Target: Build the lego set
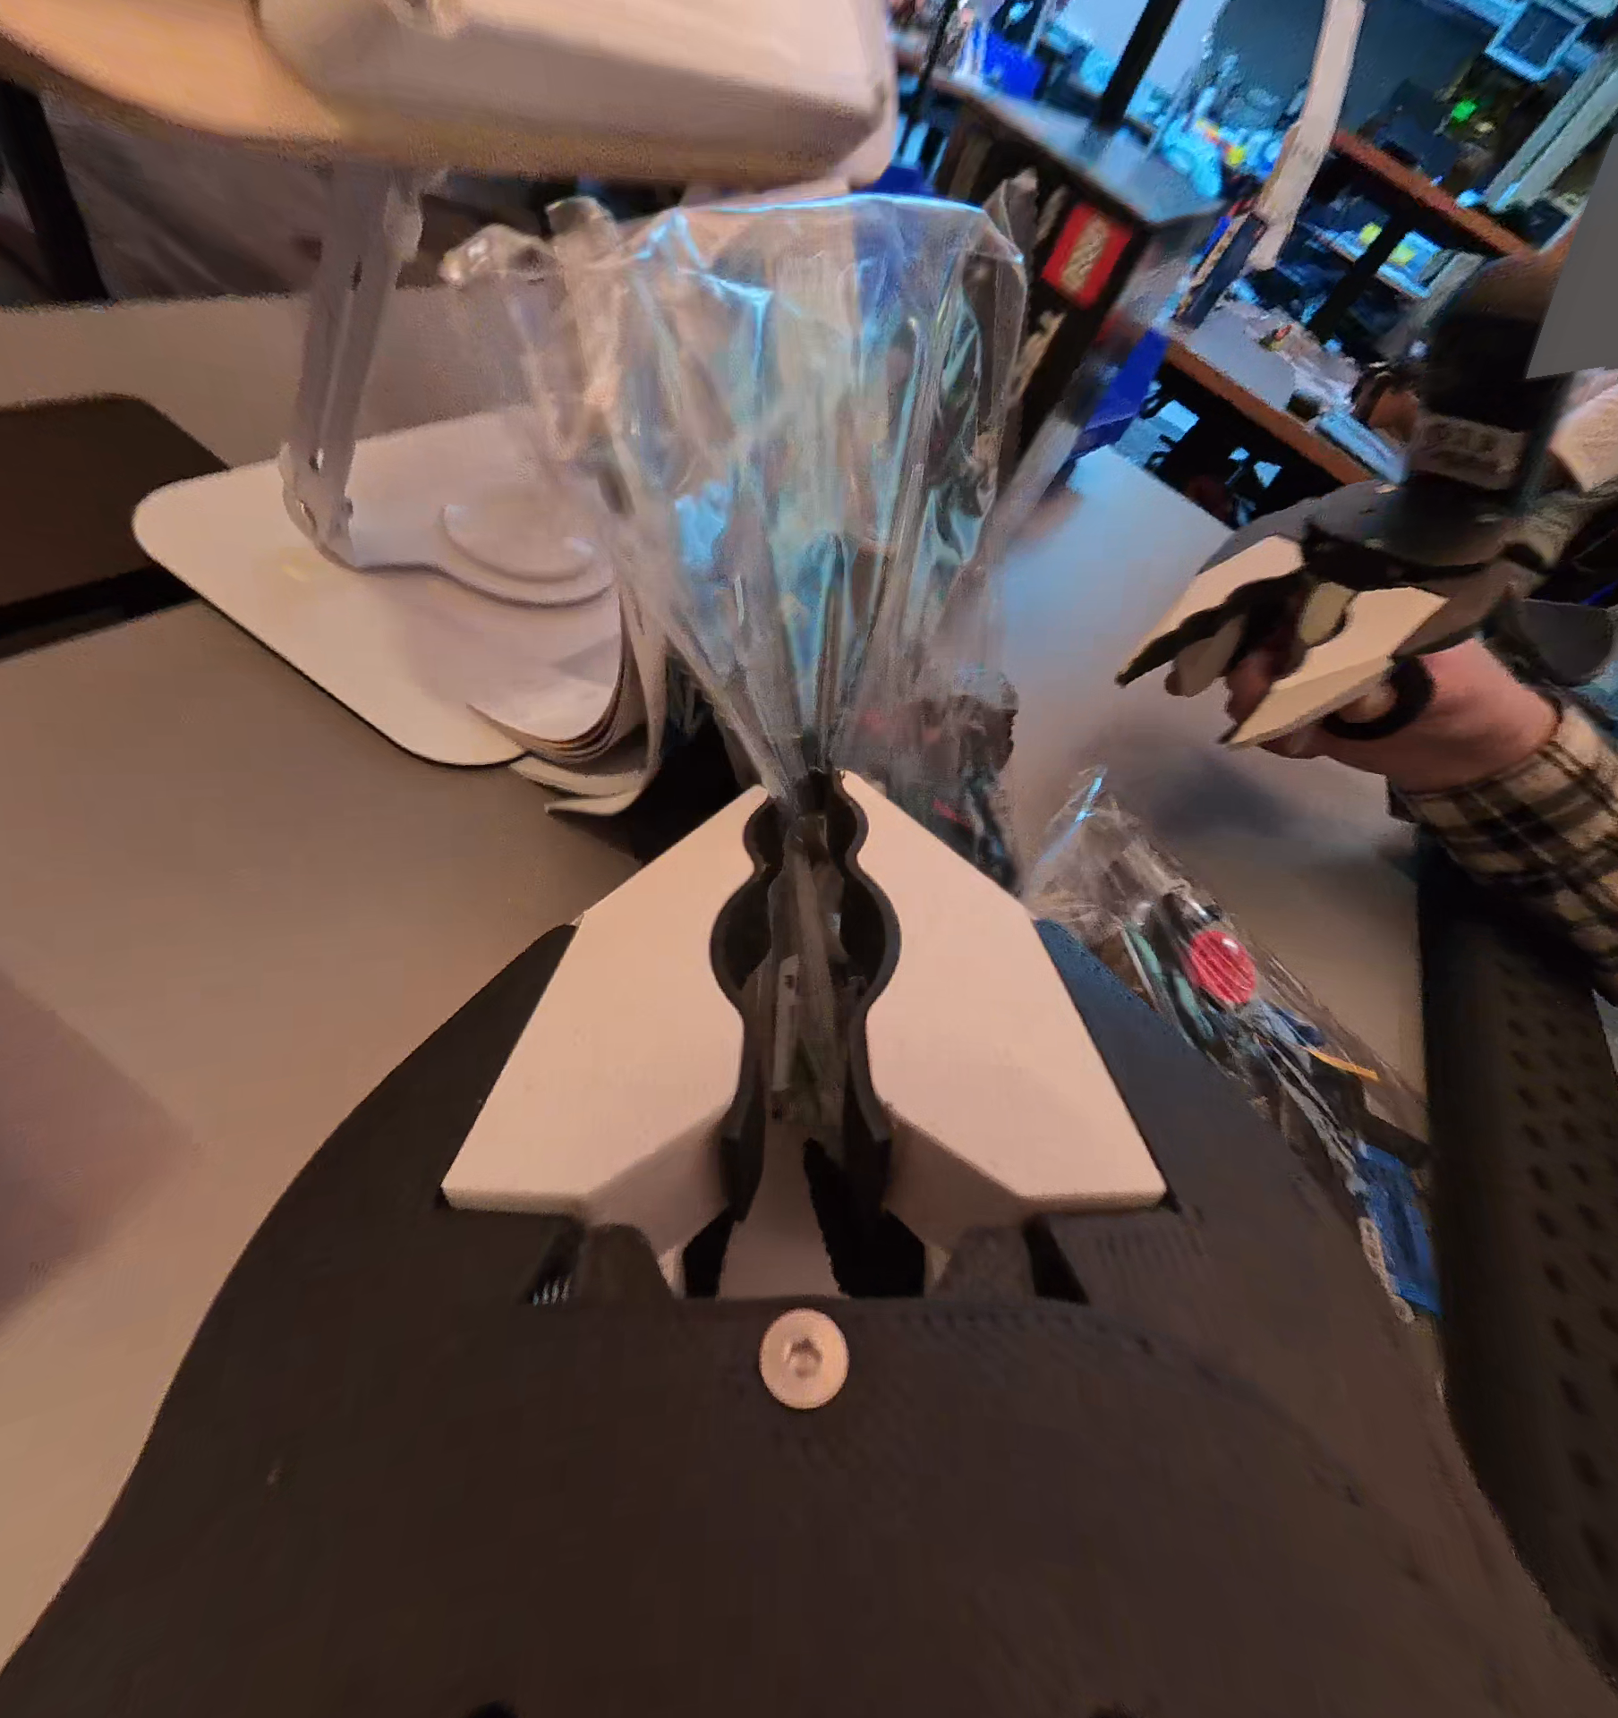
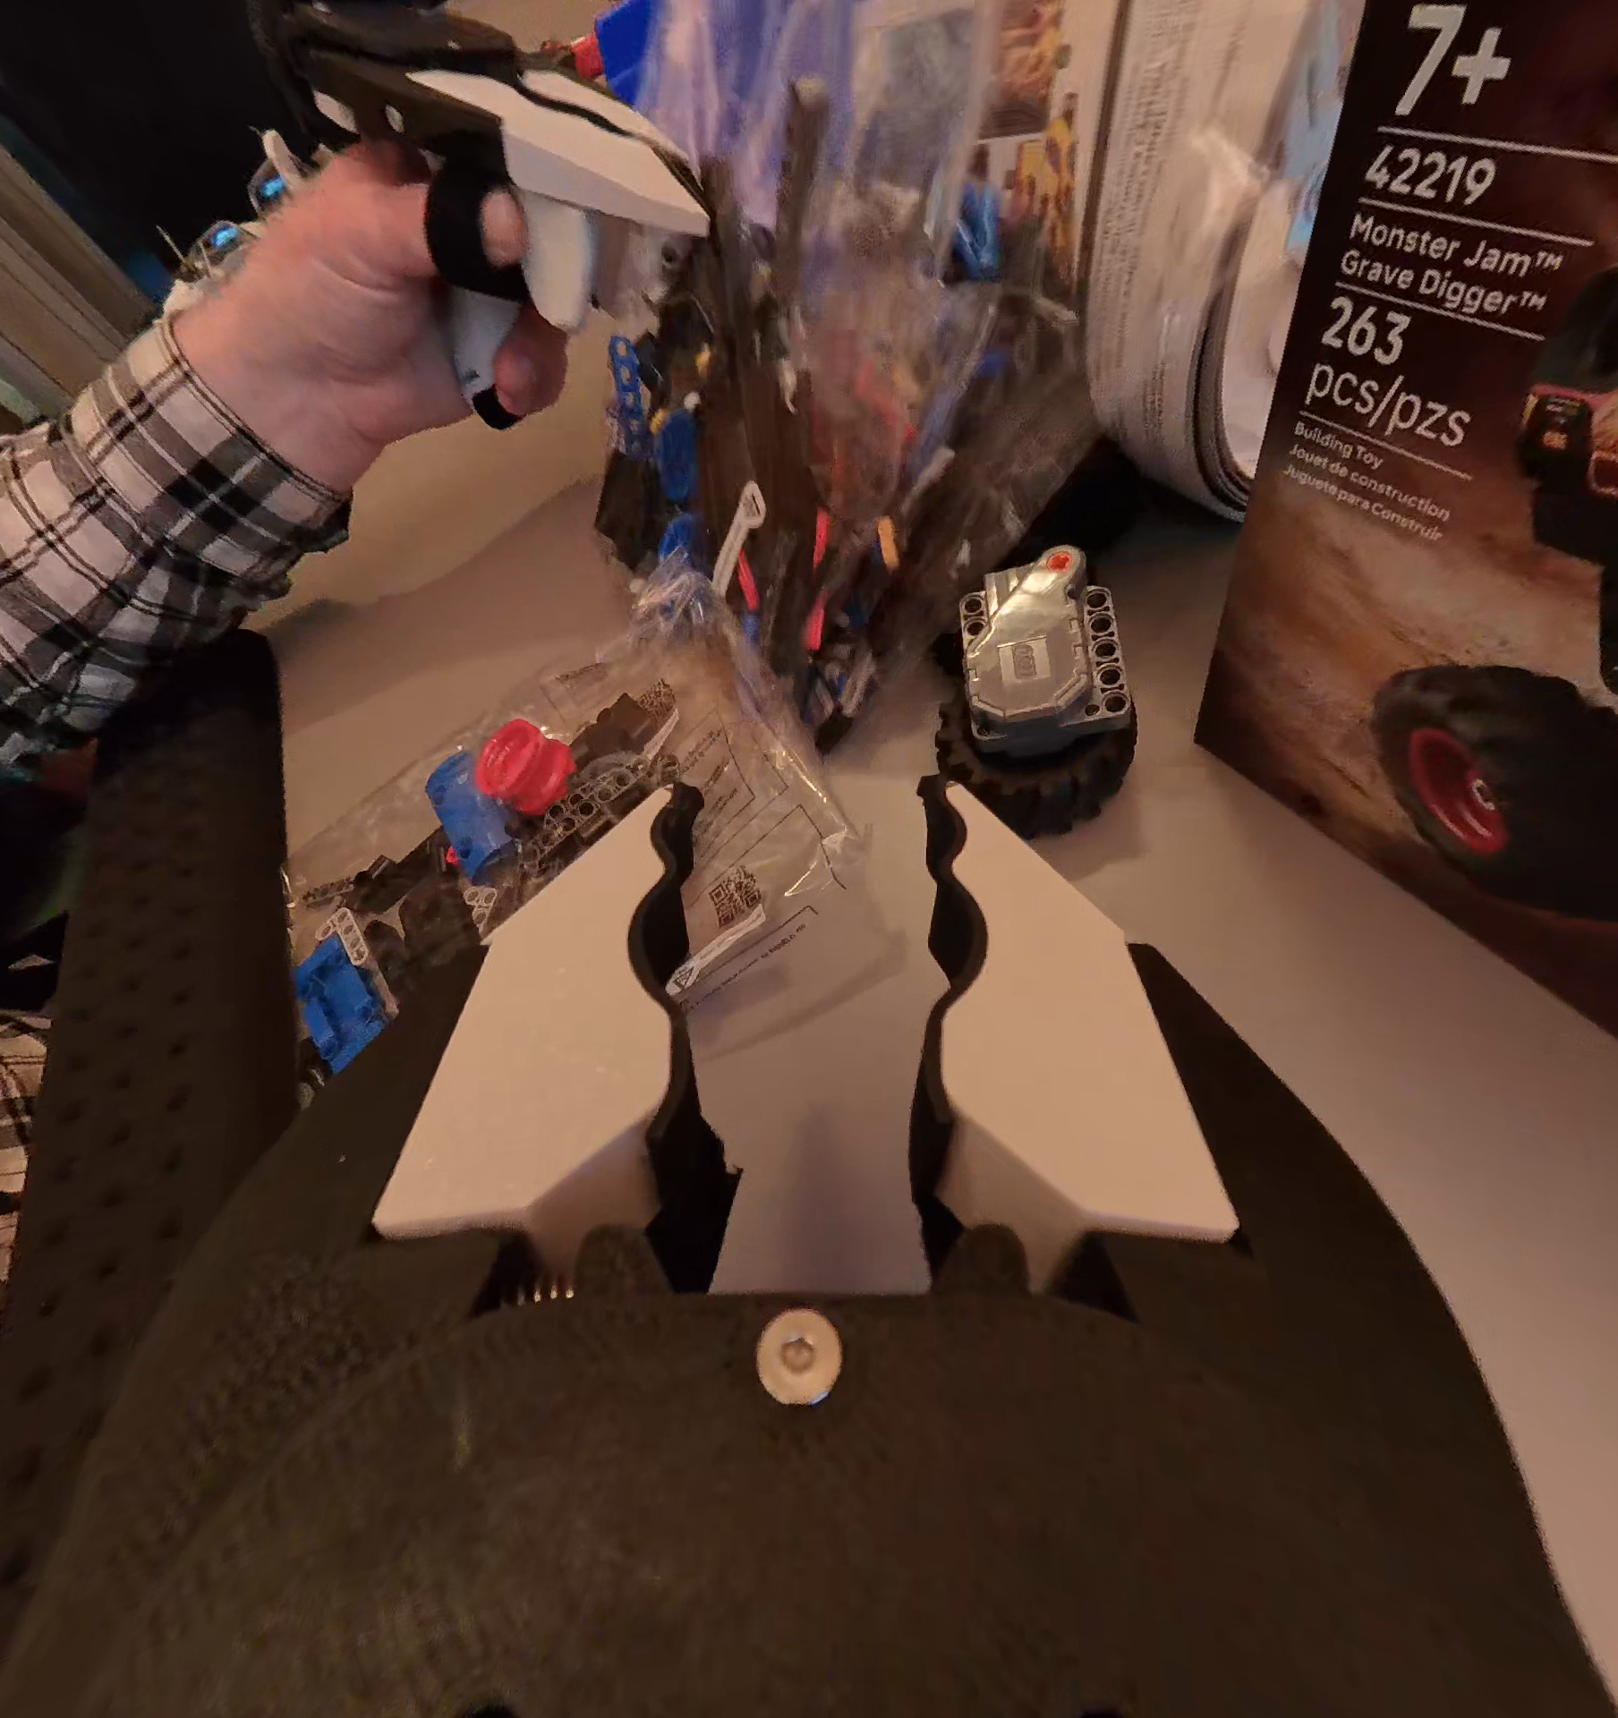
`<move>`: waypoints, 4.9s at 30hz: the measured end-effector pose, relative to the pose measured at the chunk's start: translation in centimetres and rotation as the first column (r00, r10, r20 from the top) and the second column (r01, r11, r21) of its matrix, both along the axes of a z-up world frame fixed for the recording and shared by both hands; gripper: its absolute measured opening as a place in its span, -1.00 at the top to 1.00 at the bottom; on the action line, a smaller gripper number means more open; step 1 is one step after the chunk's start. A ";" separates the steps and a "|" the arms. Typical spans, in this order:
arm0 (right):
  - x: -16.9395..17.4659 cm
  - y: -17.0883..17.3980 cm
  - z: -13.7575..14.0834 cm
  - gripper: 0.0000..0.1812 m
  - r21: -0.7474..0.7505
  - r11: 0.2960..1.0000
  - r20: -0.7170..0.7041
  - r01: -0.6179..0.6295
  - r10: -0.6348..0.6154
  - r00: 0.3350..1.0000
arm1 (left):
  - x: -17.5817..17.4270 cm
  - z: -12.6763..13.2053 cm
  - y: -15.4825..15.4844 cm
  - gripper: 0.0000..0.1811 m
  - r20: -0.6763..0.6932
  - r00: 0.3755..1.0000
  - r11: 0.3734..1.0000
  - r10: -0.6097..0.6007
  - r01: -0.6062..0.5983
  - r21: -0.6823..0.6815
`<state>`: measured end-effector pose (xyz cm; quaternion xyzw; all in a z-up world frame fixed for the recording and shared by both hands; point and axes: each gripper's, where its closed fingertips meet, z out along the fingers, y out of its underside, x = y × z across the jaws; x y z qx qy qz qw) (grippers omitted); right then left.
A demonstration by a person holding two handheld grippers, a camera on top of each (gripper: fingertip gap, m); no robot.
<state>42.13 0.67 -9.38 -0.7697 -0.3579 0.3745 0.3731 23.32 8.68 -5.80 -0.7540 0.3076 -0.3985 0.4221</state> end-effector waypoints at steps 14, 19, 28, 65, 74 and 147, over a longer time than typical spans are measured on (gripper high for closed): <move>-0.6 -0.6 -1.3 0.52 0.007 0.999 0.026 -0.052 0.052 0.998 | -9.4 8.2 -2.8 1.00 -0.056 0.987 0.959 0.149 -0.130 0.250; -0.5 -0.6 -1.6 0.54 0.013 0.998 0.049 -0.055 0.055 0.997 | -13.3 11.5 -2.5 1.00 -0.023 0.972 0.931 0.233 -0.216 0.294; -0.5 -0.6 -2.1 0.55 0.006 0.998 0.057 -0.064 0.063 0.996 | -18.6 15.2 -1.0 1.00 -0.069 0.931 0.890 0.359 -0.319 0.325; 0.1 -0.1 -4.5 0.59 -0.084 0.994 0.066 -0.073 0.078 0.995 | -29.8 5.1 21.9 1.00 -0.156 0.829 0.823 0.538 -0.556 -0.115; 0.2 -0.3 -4.5 0.59 -0.083 0.993 0.073 -0.078 0.084 0.994 | -31.3 7.2 22.9 0.41 -0.134 0.786 0.795 0.603 -0.605 0.029; 0.2 -0.6 -4.2 0.65 -0.091 0.991 0.027 -0.101 0.104 0.994 | -24.8 14.0 11.2 1.00 -0.455 0.815 0.908 0.359 -0.193 0.371</move>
